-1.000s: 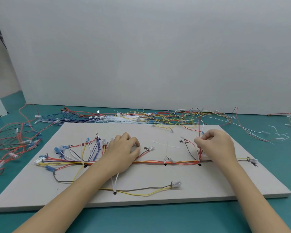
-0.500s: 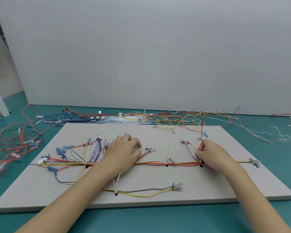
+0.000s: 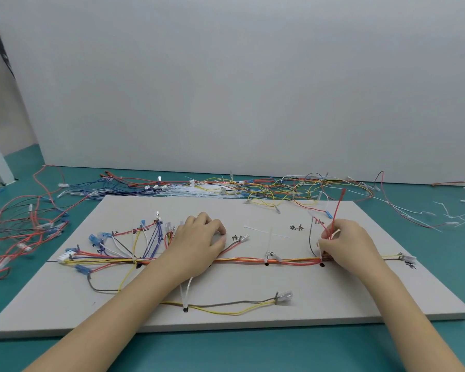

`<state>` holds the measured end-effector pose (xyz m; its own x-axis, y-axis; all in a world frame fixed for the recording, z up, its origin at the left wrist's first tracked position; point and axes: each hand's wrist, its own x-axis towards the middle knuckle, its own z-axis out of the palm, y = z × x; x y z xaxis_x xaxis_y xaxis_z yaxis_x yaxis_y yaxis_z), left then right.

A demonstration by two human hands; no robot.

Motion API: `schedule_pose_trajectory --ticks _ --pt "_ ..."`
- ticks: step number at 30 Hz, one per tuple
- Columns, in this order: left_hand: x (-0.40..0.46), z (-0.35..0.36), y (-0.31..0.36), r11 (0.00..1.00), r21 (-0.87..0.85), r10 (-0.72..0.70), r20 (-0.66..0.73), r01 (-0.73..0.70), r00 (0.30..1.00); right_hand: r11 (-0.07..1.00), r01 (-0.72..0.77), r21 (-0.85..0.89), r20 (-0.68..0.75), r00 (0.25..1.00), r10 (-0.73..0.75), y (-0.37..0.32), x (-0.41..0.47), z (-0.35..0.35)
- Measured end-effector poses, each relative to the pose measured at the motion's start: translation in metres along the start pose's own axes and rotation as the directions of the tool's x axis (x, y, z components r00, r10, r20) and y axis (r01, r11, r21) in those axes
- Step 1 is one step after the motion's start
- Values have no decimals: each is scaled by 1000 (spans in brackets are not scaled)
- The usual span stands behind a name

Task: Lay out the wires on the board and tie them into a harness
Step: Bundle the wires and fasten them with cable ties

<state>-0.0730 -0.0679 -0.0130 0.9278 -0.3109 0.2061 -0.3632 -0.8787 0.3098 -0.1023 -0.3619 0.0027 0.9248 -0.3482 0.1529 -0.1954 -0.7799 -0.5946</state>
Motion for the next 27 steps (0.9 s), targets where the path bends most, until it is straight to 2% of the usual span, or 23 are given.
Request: schedule_pose_trajectory --ticks 5,11,14,22,27 --pt "0 1 0 1000 2 0 -4 0 1000 995 -48 -89 129 990 59 -6 5 1" --pt "0 1 -1 1000 1 -1 -9 1 1000 990 79 -116 -86 992 -89 -5 -2 8" --pt "1 1 -1 1000 1 2 -9 -2 1000 987 124 -104 -138 981 -138 -3 -3 8" --pt "0 1 -1 1000 -5 4 -10 -4 1000 989 122 -84 -134 982 -132 0 -2 10" --pt "1 1 -1 1000 -4 2 -5 -2 1000 987 33 -157 -23 999 -37 -3 3 12"
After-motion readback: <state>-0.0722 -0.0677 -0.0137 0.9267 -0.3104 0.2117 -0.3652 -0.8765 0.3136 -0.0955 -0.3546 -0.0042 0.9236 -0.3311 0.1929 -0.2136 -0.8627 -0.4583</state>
